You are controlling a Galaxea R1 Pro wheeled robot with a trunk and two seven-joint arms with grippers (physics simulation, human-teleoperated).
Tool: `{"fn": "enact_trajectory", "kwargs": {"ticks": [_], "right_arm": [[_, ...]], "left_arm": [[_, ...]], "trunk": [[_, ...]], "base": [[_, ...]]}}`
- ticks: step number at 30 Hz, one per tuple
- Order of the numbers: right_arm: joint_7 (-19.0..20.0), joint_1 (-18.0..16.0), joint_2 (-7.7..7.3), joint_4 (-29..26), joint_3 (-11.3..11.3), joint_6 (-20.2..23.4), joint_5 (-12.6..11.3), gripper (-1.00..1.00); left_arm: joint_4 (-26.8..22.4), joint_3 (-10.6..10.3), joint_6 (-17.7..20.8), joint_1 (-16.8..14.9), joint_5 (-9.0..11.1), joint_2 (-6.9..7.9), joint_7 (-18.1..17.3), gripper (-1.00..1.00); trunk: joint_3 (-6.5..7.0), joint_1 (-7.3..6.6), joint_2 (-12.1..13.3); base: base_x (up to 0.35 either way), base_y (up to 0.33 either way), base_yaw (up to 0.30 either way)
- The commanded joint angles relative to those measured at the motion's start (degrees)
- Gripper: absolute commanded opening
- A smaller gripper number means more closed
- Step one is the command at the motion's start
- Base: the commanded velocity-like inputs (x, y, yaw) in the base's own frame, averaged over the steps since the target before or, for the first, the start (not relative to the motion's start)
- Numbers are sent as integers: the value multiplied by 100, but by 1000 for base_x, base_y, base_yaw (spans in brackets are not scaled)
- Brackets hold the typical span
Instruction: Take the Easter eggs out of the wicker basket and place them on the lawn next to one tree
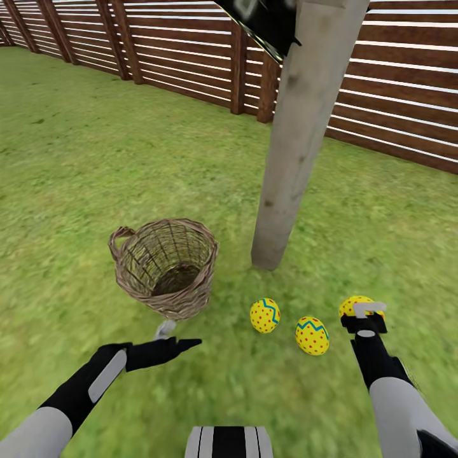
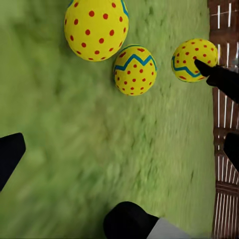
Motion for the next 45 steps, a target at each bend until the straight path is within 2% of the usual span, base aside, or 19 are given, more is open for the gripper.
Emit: {"fn": "enact_trajectory", "kwargs": {"ticks": [1,3,6,7,9,13,18,23,31,33,34,36,39,45], "right_arm": [[-176,-94,-4,253,33,8,60,-100],[-322,-207,-6,479,93,-6,60,-100],[-391,-389,-18,536,138,-6,60,-100],[-535,-424,-20,548,142,-7,60,-100],[-711,-447,-27,655,144,-14,50,-100],[-737,-450,-30,682,142,-14,51,-100],[-739,-450,-32,683,144,-14,60,-100],[-730,-450,-30,691,146,-14,66,-100],[-712,-450,11,685,164,-13,71,-100],[-712,-450,16,706,397,-2,68,-100],[-717,-450,7,813,572,17,60,-100],[-720,-592,-18,1170,683,20,33,-100],[-721,-955,-25,1882,697,8,-31,-100],[-721,-1069,-24,2143,680,20,-49,-100]], "left_arm": [[-29,-19,35,-3,54,5,6,100],[-44,-21,40,-3,57,4,5,100],[-48,-26,42,-4,57,4,3,100],[-48,-26,42,-3,57,0,-13,100],[-36,-27,42,-2,57,-14,-219,100],[17,-27,42,-2,57,-21,-441,100],[31,-27,32,-3,57,-22,-446,100],[37,-23,0,-2,59,-4,-457,100],[28,-18,10,-2,66,22,-461,100],[14,-18,15,-5,66,22,-462,100],[13,-18,17,-3,66,26,-463,100],[10,-18,23,-3,66,29,-499,100],[29,-18,25,-3,66,36,-639,100],[31,-18,24,-3,66,39,-663,100]], "trunk": [[-26,2,-3],[-70,7,-6],[-137,14,-10],[-159,17,-11],[-159,17,-11],[-159,17,-11],[-159,17,-11],[-159,17,-11],[-336,38,-22],[-380,43,-24],[-402,45,-26],[-447,50,-28],[-513,58,-32],[-646,74,-40]], "base": [[4,-5,0],[1,-1,0],[0,0,0],[0,0,0],[0,0,0],[12,-147,0],[118,-315,0],[18,-35,0],[0,0,0],[0,0,0],[0,0,0],[0,0,0],[0,0,0],[0,0,0]]}}
